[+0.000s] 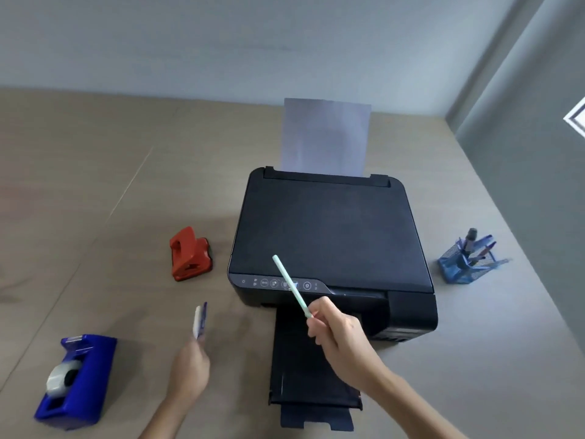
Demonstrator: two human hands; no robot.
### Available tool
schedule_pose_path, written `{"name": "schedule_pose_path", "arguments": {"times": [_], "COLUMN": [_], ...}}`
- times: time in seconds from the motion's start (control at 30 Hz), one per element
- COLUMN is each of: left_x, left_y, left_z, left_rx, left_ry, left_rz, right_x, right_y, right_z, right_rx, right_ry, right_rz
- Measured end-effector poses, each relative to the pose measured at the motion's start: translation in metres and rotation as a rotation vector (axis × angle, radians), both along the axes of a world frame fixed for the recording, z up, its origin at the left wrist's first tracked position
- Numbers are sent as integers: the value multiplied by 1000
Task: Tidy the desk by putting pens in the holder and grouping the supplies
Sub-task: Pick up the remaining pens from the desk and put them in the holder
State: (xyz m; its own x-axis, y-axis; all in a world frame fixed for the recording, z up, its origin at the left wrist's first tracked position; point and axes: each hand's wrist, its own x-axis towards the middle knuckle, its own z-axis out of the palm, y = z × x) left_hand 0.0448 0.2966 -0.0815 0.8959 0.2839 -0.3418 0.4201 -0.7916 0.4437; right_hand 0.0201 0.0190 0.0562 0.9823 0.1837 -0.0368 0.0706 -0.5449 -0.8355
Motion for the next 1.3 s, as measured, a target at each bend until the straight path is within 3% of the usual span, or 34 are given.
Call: {"name": "schedule_pose_path", "arguments": {"times": [0.07, 0.2, 0.4, 0.6, 0.77, 1.0, 1.17, 1.3], "left_x": [-9, -14, 10, 21, 50, 100, 104, 102], "left_y": [-2, -26, -142, -300, -424, -532, -554, -554], "left_z": [21, 64, 147, 185, 167, 122, 84, 75], "left_rx": [-118, -275, -559, -982, -1142, -1013, -869, -853], "left_ry": [-134, -319, -509, -432, -251, -185, -101, -143], "left_rz": [130, 165, 37, -167, -236, -282, -287, -369], "right_x": [1, 0, -19, -36, -25, 19, 47, 63], "right_y": [-27, -102, -216, -312, -366, -394, -397, -397], "right_z": [9, 12, 6, -7, -9, -14, -35, -60], "right_rx": [50, 154, 189, 238, 233, -53, -211, -327], "right_ry": [-10, -43, -85, -125, -186, -251, -203, -129], "right_rz": [-90, -364, -647, -882, -1011, -955, -811, -737]}}
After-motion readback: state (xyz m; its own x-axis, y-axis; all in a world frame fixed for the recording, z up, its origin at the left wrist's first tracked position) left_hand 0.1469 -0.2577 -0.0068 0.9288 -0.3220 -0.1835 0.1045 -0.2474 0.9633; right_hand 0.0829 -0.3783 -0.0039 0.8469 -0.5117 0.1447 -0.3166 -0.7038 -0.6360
